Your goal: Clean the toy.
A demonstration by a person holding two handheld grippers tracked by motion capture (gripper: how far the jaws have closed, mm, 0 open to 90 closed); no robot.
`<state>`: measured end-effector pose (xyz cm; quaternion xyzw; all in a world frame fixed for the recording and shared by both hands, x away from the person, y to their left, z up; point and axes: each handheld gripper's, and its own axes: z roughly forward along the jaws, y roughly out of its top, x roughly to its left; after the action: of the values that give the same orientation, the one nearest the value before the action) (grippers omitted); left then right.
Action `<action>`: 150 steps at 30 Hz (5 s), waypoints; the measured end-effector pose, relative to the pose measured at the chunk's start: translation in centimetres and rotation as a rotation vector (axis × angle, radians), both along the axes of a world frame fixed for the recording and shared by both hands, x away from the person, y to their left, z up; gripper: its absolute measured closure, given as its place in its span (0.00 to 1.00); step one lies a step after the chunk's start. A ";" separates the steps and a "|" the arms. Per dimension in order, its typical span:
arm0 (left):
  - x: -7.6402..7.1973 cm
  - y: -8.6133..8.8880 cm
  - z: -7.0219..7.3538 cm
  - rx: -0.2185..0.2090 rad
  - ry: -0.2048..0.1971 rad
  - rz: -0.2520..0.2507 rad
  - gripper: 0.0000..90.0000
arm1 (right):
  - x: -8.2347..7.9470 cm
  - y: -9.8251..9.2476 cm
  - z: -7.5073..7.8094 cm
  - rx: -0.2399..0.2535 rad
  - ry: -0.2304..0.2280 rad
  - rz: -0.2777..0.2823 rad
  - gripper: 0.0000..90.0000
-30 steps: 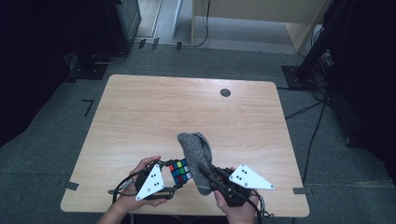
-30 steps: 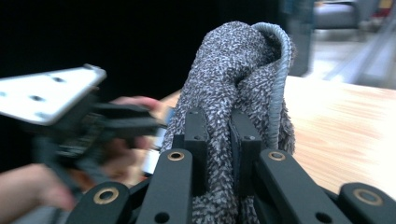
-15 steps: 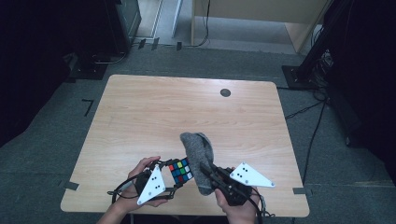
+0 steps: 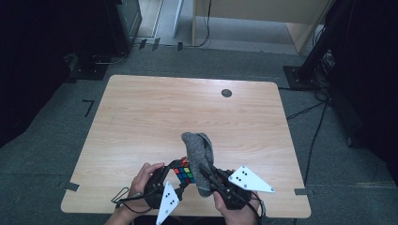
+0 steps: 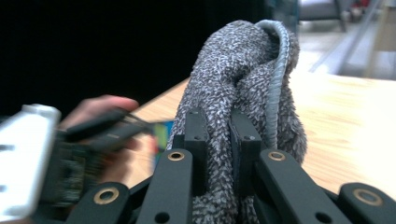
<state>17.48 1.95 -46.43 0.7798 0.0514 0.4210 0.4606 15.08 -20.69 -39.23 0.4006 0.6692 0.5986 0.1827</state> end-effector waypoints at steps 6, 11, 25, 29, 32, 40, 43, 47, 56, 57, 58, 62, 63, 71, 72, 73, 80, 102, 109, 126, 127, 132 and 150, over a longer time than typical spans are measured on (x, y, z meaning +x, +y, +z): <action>0.3 0.3 0.0 -0.001 0.057 -0.040 0.38 | 1.1 -0.8 -1.3 -0.036 0.061 -0.064 0.91; 0.6 0.5 0.2 -0.025 0.092 -0.052 0.38 | 0.4 -0.3 -0.2 0.024 0.038 0.010 0.91; 1.7 1.7 1.0 -0.118 0.265 -0.135 0.38 | 0.4 0.0 -0.1 -0.070 0.005 -0.001 0.91; 1.8 1.6 0.9 -0.105 0.274 -0.128 0.38 | 1.6 -1.3 -1.7 -0.063 0.094 -0.074 0.91; 2.1 1.8 1.0 -0.125 0.311 -0.145 0.38 | 0.9 -1.3 -1.0 -0.031 0.044 -0.039 0.91; 2.0 1.9 1.1 -0.125 0.325 -0.161 0.38 | 1.3 -0.7 -1.4 -0.127 0.048 -0.047 0.91; 2.1 1.9 1.1 -0.133 0.326 -0.164 0.38 | 1.0 -1.5 -1.2 -0.053 0.041 -0.031 0.91; 2.1 2.1 1.2 -0.143 0.332 -0.175 0.38 | 0.5 -0.2 -0.4 -0.064 -0.012 0.050 0.91; 4.0 4.6 2.1 -0.397 0.522 -0.277 0.38 | 2.5 -3.9 -2.9 0.083 0.074 -0.039 0.91; 4.3 5.0 2.2 -0.433 0.548 -0.291 0.38 | 2.3 -3.8 -2.7 0.095 0.054 -0.026 0.91; 4.6 5.3 2.2 -0.465 0.573 -0.305 0.38 | 2.1 -3.6 -2.4 0.102 0.027 -0.006 0.91; 5.1 6.0 2.4 -0.544 0.627 -0.345 0.38 | 1.4 -2.4 -1.9 0.121 -0.045 0.051 0.91; 5.1 6.1 2.5 -0.546 0.631 -0.350 0.38 | 1.3 -2.3 -2.0 0.143 -0.046 0.066 0.91; 4.9 5.7 2.7 -0.587 0.670 -0.408 0.38 | 1.6 -0.9 -3.5 0.328 0.062 0.191 0.90; 4.9 5.8 2.7 -0.584 0.671 -0.409 0.38 | 1.8 -0.7 -3.9 0.339 0.089 0.203 0.90; 4.9 5.8 2.7 -0.579 0.668 -0.405 0.38 | 2.2 -0.5 -4.3 0.327 0.130 0.224 0.90; 4.7 5.6 2.7 -0.552 0.646 -0.385 0.38 | 2.2 -0.6 -4.2 0.219 0.111 0.144 0.90; 5.1 6.4 3.0 -0.575 0.648 -0.363 0.38 | 2.9 -0.2 -5.4 0.271 0.170 0.331 0.90; 5.2 6.0 2.6 -0.552 0.660 -0.369 0.38 | 2.6 -1.4 -4.3 0.360 0.087 0.292 0.90; 6.3 6.1 2.0 -0.523 0.704 -0.267 0.38 | 4.8 -2.8 -7.4 -0.065 0.168 -0.031 0.68; 6.4 6.1 2.0 -0.521 0.712 -0.252 0.38 | 4.9 -2.8 -7.5 -0.073 0.156 -0.037 0.59; 6.9 6.0 1.9 -0.505 0.745 -0.183 0.38 | 4.4 -2.5 -7.0 -0.141 -0.026 -0.022 0.43; 6.9 3.4 2.2 -0.430 0.950 -0.108 0.38 | 2.6 1.7 -7.3 -0.373 -0.478 0.098 0.23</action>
<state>24.40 5.35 -44.19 0.7742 0.2996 -0.0232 0.5570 17.70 -18.95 -46.54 0.1751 0.7241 0.5507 0.3765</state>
